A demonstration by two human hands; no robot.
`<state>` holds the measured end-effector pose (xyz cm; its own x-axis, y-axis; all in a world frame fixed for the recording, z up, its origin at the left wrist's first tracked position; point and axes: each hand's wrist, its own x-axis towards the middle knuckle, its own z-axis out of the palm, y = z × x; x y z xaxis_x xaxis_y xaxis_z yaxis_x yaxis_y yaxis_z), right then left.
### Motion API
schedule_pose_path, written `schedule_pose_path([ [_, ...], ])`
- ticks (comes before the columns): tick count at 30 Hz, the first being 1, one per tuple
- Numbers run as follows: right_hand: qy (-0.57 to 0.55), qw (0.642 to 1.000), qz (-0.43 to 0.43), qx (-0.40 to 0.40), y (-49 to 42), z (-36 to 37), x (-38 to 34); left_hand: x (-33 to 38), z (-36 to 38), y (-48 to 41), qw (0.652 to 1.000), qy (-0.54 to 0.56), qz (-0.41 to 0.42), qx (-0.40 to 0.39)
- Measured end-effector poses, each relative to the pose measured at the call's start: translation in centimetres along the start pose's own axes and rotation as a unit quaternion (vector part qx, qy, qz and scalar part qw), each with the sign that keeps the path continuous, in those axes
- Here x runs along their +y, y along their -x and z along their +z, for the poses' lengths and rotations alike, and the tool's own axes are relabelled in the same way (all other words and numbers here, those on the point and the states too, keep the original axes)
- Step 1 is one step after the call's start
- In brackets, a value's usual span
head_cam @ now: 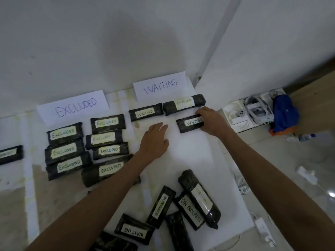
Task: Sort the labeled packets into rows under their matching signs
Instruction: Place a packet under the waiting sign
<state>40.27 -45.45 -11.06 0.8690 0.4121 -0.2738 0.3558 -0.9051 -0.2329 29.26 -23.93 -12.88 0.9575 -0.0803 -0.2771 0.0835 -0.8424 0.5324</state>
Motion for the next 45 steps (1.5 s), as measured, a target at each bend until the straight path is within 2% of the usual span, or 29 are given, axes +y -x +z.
schedule_pose_path([
  [10,-0.027,1.000,-0.003,-0.002,-0.5,0.7,1.1,0.1,1.7,-0.8,0.999,-0.015,0.028,0.019],
  [18,-0.087,0.995,0.029,0.030,5.9,0.9,-2.3,0.4,1.4,2.2,0.998,0.015,0.065,0.022],
  [22,-0.161,0.981,0.079,-0.077,11.9,2.1,-4.7,0.4,2.2,5.2,0.997,0.007,0.072,0.002],
  [26,-0.165,0.951,0.138,-0.224,17.4,3.9,-6.1,-0.3,3.3,7.9,0.997,0.009,0.077,-0.013],
  [28,-0.167,0.944,0.152,-0.239,19.4,4.8,-6.6,-0.7,3.7,8.9,0.997,0.010,0.077,-0.018],
  [33,-0.179,0.957,0.144,-0.176,20.6,5.9,-7.4,-1.0,3.4,9.7,0.997,0.011,0.077,-0.012],
  [37,-0.131,0.979,0.104,-0.118,18.8,4.5,-7.2,-1.1,2.4,9.4,0.997,0.012,0.076,0.009],
  [41,-0.002,0.997,0.047,-0.064,14.3,2.1,-6.2,-1.0,1.7,8.0,0.998,0.007,0.062,0.021],
  [45,0.143,0.989,-0.030,-0.035,10.1,1.4,-5.0,-0.8,1.7,6.5,0.999,0.010,0.050,0.013],
])
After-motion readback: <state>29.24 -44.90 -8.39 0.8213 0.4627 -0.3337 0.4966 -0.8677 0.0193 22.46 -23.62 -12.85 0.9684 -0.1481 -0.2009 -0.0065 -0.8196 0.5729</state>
